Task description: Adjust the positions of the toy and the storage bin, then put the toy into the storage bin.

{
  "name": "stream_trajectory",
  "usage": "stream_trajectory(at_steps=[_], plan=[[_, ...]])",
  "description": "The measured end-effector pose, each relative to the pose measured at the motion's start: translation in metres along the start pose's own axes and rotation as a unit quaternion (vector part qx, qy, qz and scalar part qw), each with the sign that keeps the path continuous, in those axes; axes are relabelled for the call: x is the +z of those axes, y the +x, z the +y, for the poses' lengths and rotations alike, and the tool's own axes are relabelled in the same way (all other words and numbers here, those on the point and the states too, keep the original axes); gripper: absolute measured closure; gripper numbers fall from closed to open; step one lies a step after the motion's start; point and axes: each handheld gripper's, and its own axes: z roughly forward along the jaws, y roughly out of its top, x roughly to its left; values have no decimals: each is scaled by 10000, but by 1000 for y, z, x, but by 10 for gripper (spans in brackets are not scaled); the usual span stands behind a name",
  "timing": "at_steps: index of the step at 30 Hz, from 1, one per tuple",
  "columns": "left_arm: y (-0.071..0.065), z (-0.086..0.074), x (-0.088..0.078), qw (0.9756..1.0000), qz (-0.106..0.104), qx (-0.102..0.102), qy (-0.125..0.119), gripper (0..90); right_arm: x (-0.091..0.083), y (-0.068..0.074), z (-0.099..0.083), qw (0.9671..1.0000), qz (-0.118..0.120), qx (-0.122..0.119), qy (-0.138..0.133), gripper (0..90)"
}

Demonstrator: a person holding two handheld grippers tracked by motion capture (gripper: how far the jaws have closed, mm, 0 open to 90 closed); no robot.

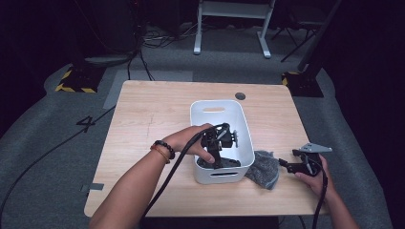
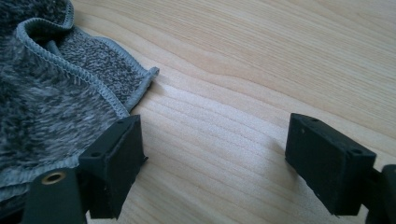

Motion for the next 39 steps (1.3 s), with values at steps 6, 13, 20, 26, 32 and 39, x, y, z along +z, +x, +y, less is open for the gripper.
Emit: stream_trajectory(at_steps=[6, 13, 20, 26, 32, 39], plan=[[-4, -8, -9, 9993, 242, -11, -272, 221, 0, 0, 0, 10000, -3, 1, 5, 193], [-16, -33, -34, 9885, 908, 7, -1209, 203, 0, 0, 0, 10000, -1, 7, 5, 193], [-22, -61, -48, 9702, 1499, -240, -1888, 188, 0, 0, 0, 10000, -1, 6, 7, 193], [-24, -84, -56, 9569, 1698, -427, -2316, 163, 0, 0, 0, 10000, -2, 8, 9, 193], [-29, -107, -57, 9434, 1981, -592, -2592, 160, 0, 0, 0, 10000, -3, 5, 6, 193], [-31, -130, -58, 9355, 2226, -756, -2638, 160, 0, 0, 0, 10000, -8, 3, 4, 193]])
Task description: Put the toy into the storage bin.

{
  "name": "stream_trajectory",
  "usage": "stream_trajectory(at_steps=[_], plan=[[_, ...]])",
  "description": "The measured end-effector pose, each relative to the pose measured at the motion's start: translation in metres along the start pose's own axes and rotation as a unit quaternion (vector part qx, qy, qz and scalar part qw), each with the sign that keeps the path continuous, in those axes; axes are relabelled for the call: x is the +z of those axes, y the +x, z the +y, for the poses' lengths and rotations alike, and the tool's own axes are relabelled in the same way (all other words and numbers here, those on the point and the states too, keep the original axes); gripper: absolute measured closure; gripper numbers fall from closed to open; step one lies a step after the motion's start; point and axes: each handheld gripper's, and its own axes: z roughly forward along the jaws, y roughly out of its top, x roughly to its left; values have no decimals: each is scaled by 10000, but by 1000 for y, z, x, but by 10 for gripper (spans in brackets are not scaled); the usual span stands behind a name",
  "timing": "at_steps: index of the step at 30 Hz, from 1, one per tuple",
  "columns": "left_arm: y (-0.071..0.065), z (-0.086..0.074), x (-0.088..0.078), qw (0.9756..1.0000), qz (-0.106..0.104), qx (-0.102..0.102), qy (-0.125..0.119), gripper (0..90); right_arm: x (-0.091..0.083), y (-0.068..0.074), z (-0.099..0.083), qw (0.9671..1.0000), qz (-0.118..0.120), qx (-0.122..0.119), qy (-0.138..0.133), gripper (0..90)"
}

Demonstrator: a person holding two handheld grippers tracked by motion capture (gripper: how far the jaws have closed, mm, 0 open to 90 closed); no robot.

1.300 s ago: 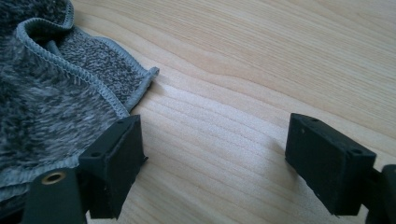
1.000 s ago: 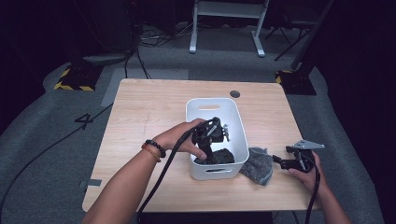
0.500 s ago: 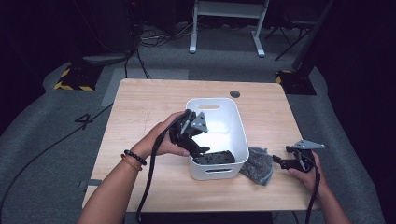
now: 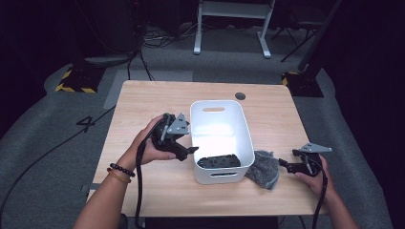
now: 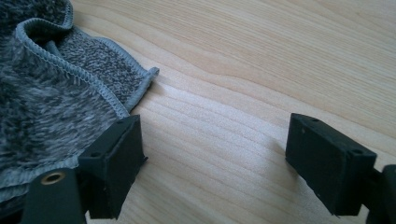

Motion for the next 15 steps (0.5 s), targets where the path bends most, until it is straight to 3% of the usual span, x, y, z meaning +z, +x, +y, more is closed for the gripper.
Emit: stream_trajectory(at_steps=[5, 10, 13, 15], plan=[[1, -16, -3, 9998, 206, -69, 35, 160, 0, 0, 0, 10000, -1, 1, -1, 193], [2, -37, -1, 9988, 402, -273, 116, 161, 0, 0, 0, 10000, 3, 3, -1, 193], [3, -50, 3, 9960, 714, -464, 271, 161, 0, 0, 0, 10000, 3, 2, -1, 193], [4, -60, 5, 9946, 768, -625, 310, 161, 0, 0, 0, 10000, 2, 2, -1, 193]])
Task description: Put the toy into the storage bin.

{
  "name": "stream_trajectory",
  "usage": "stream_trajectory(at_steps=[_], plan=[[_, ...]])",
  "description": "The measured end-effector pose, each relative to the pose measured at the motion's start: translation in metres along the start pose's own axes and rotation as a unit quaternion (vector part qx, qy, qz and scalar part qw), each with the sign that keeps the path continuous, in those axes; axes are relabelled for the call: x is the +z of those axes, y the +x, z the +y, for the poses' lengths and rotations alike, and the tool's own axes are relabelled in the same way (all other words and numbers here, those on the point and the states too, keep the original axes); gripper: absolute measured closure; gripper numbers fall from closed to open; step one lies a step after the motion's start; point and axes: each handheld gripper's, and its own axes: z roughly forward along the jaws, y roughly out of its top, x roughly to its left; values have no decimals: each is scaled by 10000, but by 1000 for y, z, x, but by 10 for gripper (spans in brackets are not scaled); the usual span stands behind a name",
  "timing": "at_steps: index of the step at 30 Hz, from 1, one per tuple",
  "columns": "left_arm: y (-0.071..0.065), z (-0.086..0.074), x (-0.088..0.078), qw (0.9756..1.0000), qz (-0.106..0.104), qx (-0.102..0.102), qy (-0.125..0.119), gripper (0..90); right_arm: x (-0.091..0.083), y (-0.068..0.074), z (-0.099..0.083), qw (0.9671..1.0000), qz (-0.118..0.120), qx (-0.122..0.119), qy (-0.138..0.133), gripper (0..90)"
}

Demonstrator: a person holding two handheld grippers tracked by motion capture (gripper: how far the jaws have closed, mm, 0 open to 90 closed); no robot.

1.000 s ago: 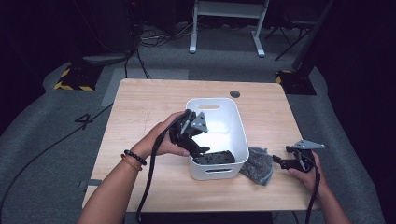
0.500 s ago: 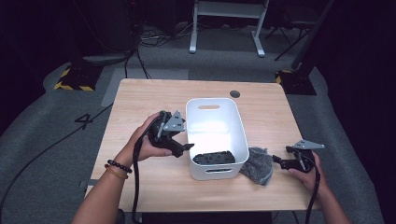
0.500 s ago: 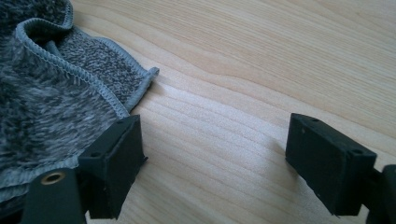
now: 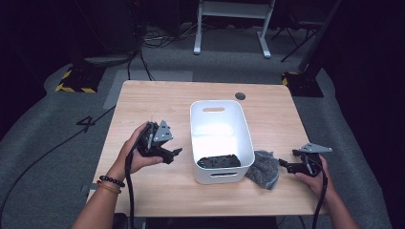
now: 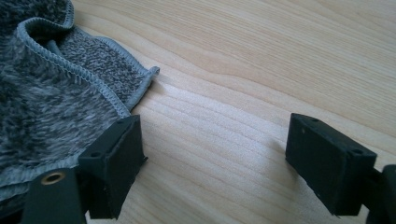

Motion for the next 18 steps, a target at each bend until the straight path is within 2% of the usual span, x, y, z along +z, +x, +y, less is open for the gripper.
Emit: stream_trajectory(at_steps=[3, 11, 12, 13, 15, 18], plan=[[3, -17, 6, 9998, 62, -191, 87, 161, 0, 0, 0, 10000, 2, 1, 1, 193], [3, -49, 19, 9984, 184, -378, 367, 163, 0, 0, 0, 10000, 10, -12, -1, 193], [3, -53, 21, 9981, 105, -450, 418, 163, 0, 0, 0, 10000, 12, -15, 1, 193], [3, -56, 22, 9979, 93, -478, 434, 164, 0, 0, 0, 10000, 10, -17, 1, 193], [1, -63, 25, 9974, 239, -424, 531, 165, 0, 0, 0, 10000, 16, -21, 0, 193], [0, -72, 28, 9965, 199, -507, 642, 167, 0, 0, 0, 10000, 26, -20, -1, 193]])
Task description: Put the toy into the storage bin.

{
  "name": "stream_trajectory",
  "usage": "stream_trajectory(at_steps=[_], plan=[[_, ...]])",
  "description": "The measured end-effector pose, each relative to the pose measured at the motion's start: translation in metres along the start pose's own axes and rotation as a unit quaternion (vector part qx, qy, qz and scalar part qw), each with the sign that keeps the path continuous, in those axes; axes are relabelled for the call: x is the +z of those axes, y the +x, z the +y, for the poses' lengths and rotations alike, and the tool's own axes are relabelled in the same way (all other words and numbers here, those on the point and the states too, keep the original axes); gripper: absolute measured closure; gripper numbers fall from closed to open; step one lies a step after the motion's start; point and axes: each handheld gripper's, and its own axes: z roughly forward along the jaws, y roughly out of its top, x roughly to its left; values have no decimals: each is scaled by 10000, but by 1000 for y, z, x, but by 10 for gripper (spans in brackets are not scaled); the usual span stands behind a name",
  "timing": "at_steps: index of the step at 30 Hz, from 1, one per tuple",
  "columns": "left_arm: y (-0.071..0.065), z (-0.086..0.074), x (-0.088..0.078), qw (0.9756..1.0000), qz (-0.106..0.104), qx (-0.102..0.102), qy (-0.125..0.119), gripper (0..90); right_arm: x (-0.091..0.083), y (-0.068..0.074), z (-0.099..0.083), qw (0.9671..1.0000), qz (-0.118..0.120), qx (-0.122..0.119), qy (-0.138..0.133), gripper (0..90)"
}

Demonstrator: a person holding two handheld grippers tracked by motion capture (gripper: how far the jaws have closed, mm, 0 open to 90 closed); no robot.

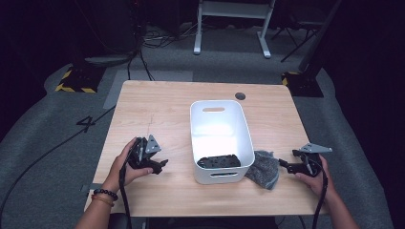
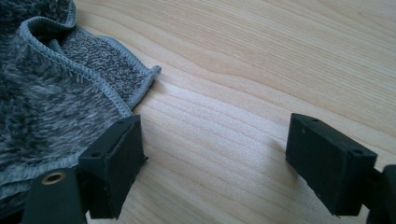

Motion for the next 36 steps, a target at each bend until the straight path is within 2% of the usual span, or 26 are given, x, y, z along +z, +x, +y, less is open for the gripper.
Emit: stream_trajectory(at_steps=[6, 7, 9, 11, 15, 20, 22, 25, 26, 29, 36], plan=[[-2, -18, 4, 9996, -68, -267, 107, 166, 0, 0, 0, 10000, 9, -2, 4, 193], [-1, -21, 5, 9992, -146, -350, 148, 165, 0, 0, 0, 10000, 14, -4, 3, 193], [-2, -26, 4, 9988, -84, -472, 42, 165, 0, 0, 0, 10000, 15, -5, 3, 194], [-2, -31, 4, 9982, -112, -585, -4, 165, 0, 0, 0, 10000, 16, -5, 3, 193], [-1, -37, 6, 9975, -185, -667, 154, 165, -1, 0, -1, 10000, 23, -6, 7, 194], [2, -45, 6, 9957, -189, -903, 107, 162, -1, 0, -1, 10000, 22, -9, 7, 193], [3, -50, 6, 9946, -268, -1001, 1, 155, -1, 0, -1, 10000, 23, -9, 7, 193], [4, -53, 5, 9940, -218, -1075, -38, 154, -1, 0, -1, 10000, 25, -11, 6, 194], [4, -54, 6, 9929, -247, -1157, -91, 154, -1, 0, -1, 10000, 24, -11, 6, 194], [4, -59, 7, 9926, -223, -1159, -292, 142, -1, 0, -1, 10000, 30, -13, 5, 195], [3, -59, 7, 9923, -196, -1189, -282, 139, -1, 0, -1, 10000, 47, -32, 4, 194]])
